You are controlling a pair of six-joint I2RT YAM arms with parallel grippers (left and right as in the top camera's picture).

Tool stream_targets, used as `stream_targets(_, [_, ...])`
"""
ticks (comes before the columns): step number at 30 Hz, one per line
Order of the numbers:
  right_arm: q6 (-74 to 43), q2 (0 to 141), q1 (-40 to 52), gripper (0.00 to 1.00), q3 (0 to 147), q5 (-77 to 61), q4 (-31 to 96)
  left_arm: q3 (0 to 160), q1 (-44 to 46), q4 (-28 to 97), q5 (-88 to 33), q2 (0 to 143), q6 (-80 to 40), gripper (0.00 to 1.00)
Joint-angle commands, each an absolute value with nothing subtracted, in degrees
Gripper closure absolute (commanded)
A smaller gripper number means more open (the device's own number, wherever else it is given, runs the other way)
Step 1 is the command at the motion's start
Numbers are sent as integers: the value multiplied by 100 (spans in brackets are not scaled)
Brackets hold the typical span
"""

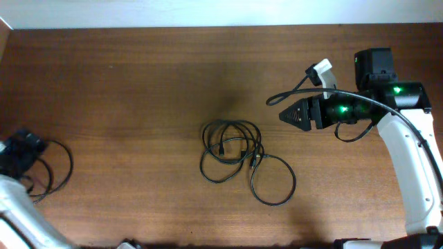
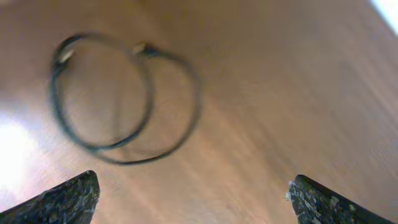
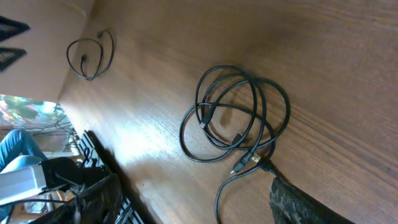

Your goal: Untangle cables

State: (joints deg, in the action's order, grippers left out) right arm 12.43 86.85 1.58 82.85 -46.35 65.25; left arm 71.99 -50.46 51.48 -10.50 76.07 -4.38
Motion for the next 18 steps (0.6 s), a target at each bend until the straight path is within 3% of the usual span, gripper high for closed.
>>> stream_targets(1, [1319, 8700, 185, 25, 8357, -4624, 6506, 7234, -4123, 5290, -1269, 7400, 191, 1])
stream_targets(8, [961, 8700, -80, 27, 8357, -4517, 6420, 7225, -1955, 6001, -1288, 7432, 974, 1])
stream_targets(14, [504, 8694, -1020, 27, 8359, -4418, 6394, 7214, 211, 6193, -1271, 7494, 1380, 1])
stream_targets(18, [508, 8694, -1540, 27, 8359, -4073, 6532, 7214, 1046, 6143, -1269, 7758, 1380, 1])
